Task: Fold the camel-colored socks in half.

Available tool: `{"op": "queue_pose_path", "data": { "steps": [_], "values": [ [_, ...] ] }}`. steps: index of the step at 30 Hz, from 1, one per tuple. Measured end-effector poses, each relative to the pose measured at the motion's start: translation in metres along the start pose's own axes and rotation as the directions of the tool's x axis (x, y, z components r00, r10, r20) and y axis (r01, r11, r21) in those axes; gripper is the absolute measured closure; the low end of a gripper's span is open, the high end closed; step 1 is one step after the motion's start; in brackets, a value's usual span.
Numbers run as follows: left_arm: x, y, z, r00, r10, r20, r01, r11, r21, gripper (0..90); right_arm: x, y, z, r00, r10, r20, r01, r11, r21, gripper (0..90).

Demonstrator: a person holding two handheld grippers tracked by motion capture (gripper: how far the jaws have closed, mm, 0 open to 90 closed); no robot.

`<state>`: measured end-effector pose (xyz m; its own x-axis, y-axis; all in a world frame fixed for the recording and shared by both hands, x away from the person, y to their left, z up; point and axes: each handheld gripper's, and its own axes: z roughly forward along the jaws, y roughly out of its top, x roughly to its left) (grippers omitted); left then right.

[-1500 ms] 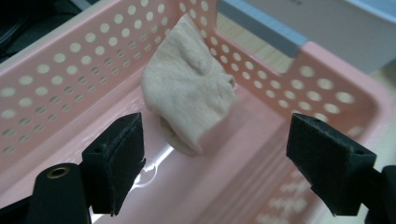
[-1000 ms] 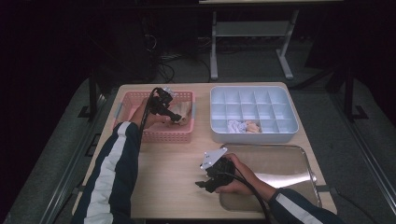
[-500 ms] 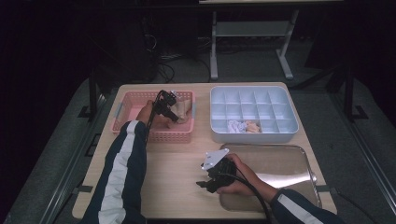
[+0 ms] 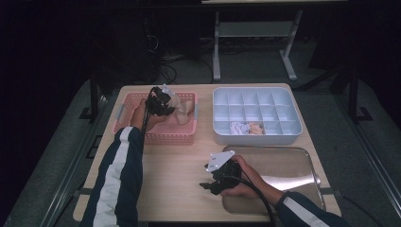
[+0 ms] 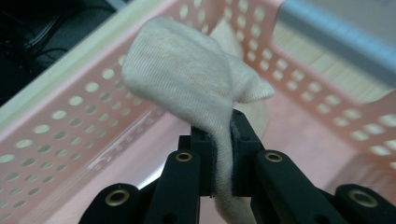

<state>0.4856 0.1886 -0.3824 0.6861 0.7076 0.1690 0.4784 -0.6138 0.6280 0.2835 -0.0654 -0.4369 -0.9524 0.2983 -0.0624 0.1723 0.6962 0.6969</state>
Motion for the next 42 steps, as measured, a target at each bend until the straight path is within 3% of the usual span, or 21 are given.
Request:
{"op": "queue_pose_path", "data": {
  "steps": [8,13,15,16,19,21,24,25,26,27,29,31,34,35,36,37,39,40,42],
  "values": [
    [-0.011,0.004,-0.041,1.0,0.006,0.004,-0.005,0.9932,-0.116,82.7,-0.003,0.001,-0.004,1.0,-0.004,0.002,0.004,1.0,-0.019,34.7],
    [-0.032,-0.002,-0.078,0.9992,0.036,0.017,-0.032,0.9809,-0.192,82.6,-0.003,0.003,-0.006,0.9999,-0.01,-0.001,0.01,0.999,-0.031,34.7],
    [-0.039,-0.005,-0.093,0.9987,0.045,0.024,-0.039,0.9749,-0.219,82.6,-0.005,0.003,-0.006,0.9995,-0.033,0.001,0.033,0.999,-0.033,34.9],
    [-0.043,-0.008,-0.102,0.9982,0.049,0.034,-0.04,0.9712,-0.235,82.7,-0.006,0.003,-0.007,0.9988,-0.048,0.004,0.048,0.998,-0.04,34.9],
    [-0.055,-0.017,-0.127,0.995,0.075,0.067,-0.054,0.9618,-0.268,82.6,-0.004,0.005,-0.009,0.9999,-0.014,-0.005,0.013,0.999,-0.044,35.0],
    [-0.066,-0.026,-0.141,0.9913,0.094,0.092,-0.064,0.9565,-0.284,82.5,-0.006,0.006,-0.01,0.9998,-0.022,0.0,0.022,0.998,-0.057,34.9],
    [-0.08,-0.04,-0.15,0.9839,0.112,0.14,-0.067,0.955,-0.289,82.4,-0.006,0.008,-0.012,0.9999,-0.011,0.003,0.011,0.998,-0.063,35.0],
    [-0.088,-0.05,-0.151,0.9797,0.117,0.163,-0.067,0.9571,-0.282,82.2,-0.006,0.009,-0.012,1.0,-0.006,0.003,0.006,0.998,-0.064,35.0],
    [-0.088,-0.05,-0.151,0.9797,0.117,0.163,-0.067,0.9571,-0.282,82.1,-0.006,0.009,-0.012,1.0,-0.006,0.003,0.006,0.998,-0.064,35.0],
    [-0.098,-0.062,-0.147,0.9708,0.128,0.203,-0.073,0.9632,-0.259,81.8,-0.007,0.009,-0.013,1.0,-0.003,0.004,0.003,0.998,-0.066,35.4],
    [-0.108,-0.075,-0.14,0.9622,0.139,0.234,-0.086,0.9708,-0.224,81.3,-0.007,0.009,-0.012,1.0,0.006,-0.002,-0.006,0.998,-0.062,36.2],
    [-0.119,-0.09,-0.13,0.9492,0.141,0.282,-0.088,0.9778,-0.19,80.6,-0.008,0.008,-0.012,1.0,-0.008,-0.006,0.007,0.998,-0.058,36.9],
    [-0.133,-0.109,-0.114,0.929,0.124,0.349,-0.071,0.9842,-0.162,79.2,-0.009,0.007,-0.012,0.9992,-0.039,-0.01,0.038,0.998,-0.058,38.5],
    [-0.136,-0.115,-0.109,0.9211,0.122,0.37,-0.072,0.9866,-0.146,78.5,-0.008,0.007,-0.012,0.9994,-0.03,-0.014,0.03,0.998,-0.059,39.1],
    [-0.14,-0.12,-0.104,0.9158,0.128,0.381,-0.082,0.9876,-0.134,77.9,-0.006,0.007,-0.012,0.9996,-0.014,-0.025,0.012,0.998,-0.058,42.1],
    [-0.143,-0.125,-0.098,0.9096,0.132,0.394,-0.091,0.9886,-0.119,76.2,-0.006,0.007,-0.012,0.9988,-0.03,-0.038,0.027,0.998,-0.057,48.1],
    [-0.146,-0.131,-0.09,0.9054,0.127,0.405,-0.094,0.9904,-0.102,72.4,-0.003,0.007,-0.009,0.9952,-0.058,-0.079,0.054,0.997,-0.061,53.1],
    [-0.146,-0.134,-0.084,0.9089,0.112,0.402,-0.083,0.9927,-0.088,66.4,-0.001,0.008,-0.007,0.9941,-0.069,-0.084,0.064,0.996,-0.059,57.7],
    [-0.145,-0.137,-0.079,0.9093,0.098,0.404,-0.076,0.9945,-0.072,54.8,0.003,0.01,-0.002,0.9896,-0.112,-0.09,0.107,0.993,-0.057,59.5]
  ]
}}
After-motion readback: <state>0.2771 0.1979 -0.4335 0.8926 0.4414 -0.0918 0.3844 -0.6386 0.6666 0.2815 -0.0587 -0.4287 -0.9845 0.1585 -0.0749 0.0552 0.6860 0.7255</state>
